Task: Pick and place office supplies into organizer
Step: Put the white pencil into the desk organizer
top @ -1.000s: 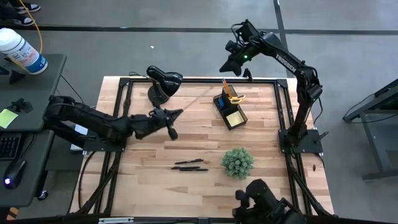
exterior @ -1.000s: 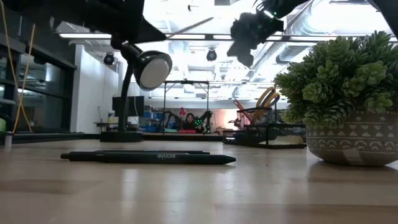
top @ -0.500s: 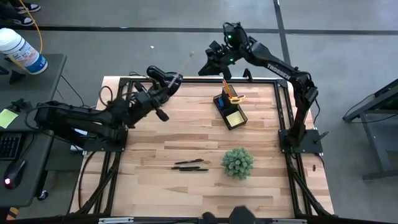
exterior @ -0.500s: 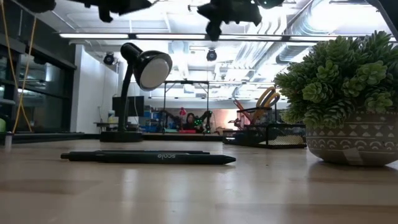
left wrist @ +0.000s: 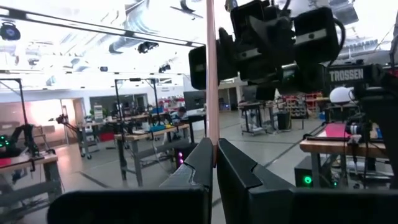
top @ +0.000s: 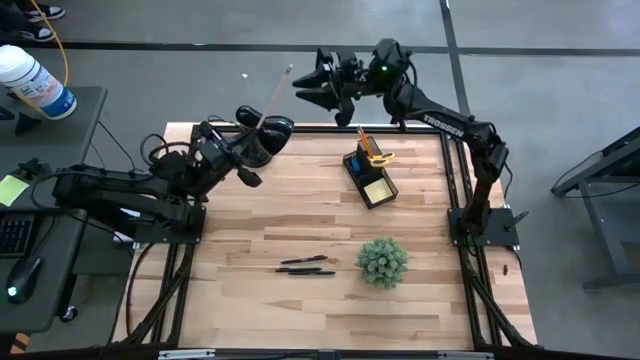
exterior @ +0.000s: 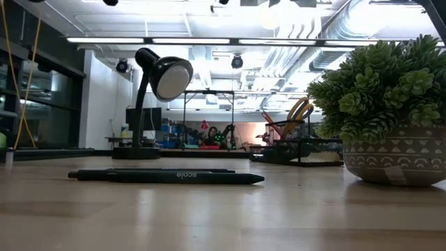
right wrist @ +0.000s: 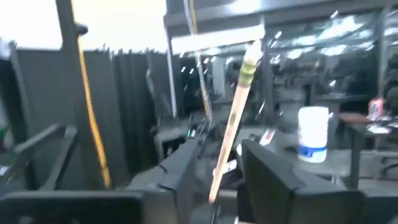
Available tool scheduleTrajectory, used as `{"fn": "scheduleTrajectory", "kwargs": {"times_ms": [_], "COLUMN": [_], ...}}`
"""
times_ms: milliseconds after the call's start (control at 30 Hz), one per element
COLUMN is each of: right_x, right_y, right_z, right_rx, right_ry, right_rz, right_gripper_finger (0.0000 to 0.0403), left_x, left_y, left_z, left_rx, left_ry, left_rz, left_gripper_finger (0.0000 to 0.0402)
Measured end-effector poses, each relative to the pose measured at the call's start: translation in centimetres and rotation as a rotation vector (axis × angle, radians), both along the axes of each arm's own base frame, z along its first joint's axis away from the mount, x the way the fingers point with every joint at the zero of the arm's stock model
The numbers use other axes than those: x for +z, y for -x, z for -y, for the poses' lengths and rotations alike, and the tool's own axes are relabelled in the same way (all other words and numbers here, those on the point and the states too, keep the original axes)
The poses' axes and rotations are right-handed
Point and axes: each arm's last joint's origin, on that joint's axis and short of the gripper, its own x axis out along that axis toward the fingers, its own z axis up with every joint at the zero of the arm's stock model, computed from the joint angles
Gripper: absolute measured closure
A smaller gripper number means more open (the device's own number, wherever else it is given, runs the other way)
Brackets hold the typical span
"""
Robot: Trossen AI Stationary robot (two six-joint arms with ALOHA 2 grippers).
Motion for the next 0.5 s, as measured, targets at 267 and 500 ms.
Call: {"fn": "scheduleTrajectory", "kwargs": {"times_ms": [267,500], "right_x": [-0.2,0.4], "right_y": [-1.1,-1.6], "right_z": [-1.2,-2.3], "right_rx": [0.017,-0.057], "right_ry": [-0.132,-0.162], "right_rz": [-0.009,0.067], "right_gripper_finger": [0.0174,0.0156], "left_x": [0.1,0.1], "left_y": [0.0,0.0], "left_z": [0.0,0.0], "left_rx": [-0.006,-0.007], "left_ry": [-0.003,-0.003], "left_rz": [0.004,0.004], "left_gripper_finger": [0.0401,0.0401]}}
